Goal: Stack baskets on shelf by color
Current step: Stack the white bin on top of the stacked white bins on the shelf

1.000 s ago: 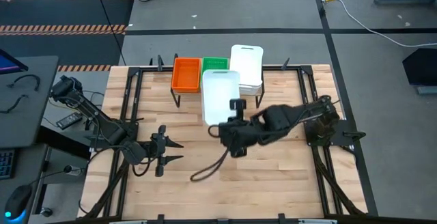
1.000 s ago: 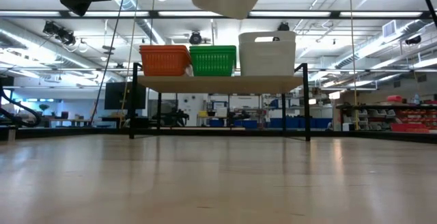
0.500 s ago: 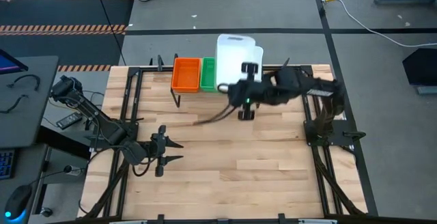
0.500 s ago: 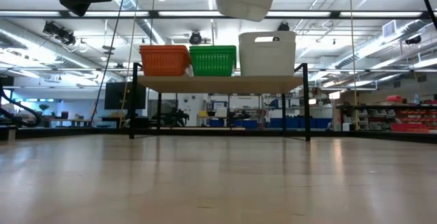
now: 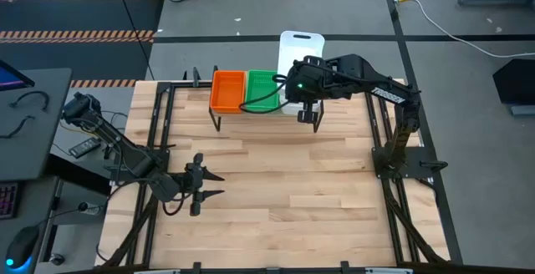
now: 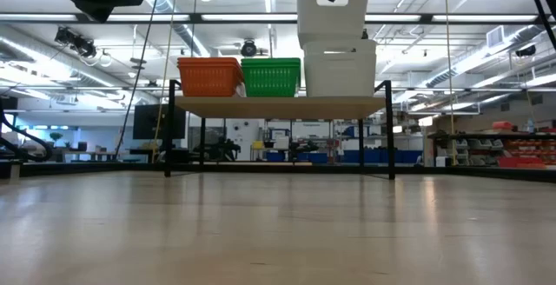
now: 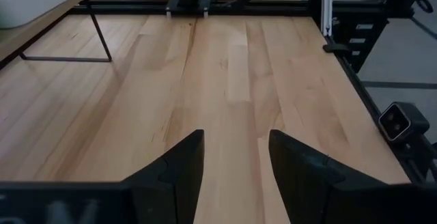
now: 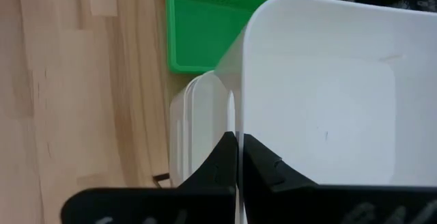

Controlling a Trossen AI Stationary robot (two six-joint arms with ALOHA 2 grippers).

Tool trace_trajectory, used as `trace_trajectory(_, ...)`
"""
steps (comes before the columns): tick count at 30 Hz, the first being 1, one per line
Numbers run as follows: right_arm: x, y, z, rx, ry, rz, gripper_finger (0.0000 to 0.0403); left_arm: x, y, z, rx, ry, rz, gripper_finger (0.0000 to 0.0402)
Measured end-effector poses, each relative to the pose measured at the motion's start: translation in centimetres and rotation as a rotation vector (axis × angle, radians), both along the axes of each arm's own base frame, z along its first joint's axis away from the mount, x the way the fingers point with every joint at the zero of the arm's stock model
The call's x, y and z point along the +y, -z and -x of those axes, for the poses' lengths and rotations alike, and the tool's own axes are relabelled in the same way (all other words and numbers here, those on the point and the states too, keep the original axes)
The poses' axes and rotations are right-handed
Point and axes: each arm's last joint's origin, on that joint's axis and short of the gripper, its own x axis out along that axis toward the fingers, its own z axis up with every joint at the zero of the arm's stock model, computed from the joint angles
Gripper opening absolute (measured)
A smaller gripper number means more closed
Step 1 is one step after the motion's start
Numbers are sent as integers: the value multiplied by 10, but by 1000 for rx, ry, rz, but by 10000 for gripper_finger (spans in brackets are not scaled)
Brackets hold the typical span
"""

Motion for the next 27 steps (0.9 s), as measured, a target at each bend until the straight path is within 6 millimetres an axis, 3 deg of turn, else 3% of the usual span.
trace_trajectory(13, -16, 5, 1, -8, 27, -105, 5, 4, 21, 4, 21, -54, 43, 172)
trace_trajectory(27, -16, 5, 0, -18, 38, -124, 5, 3, 15, 2, -39, -50, 50, 172)
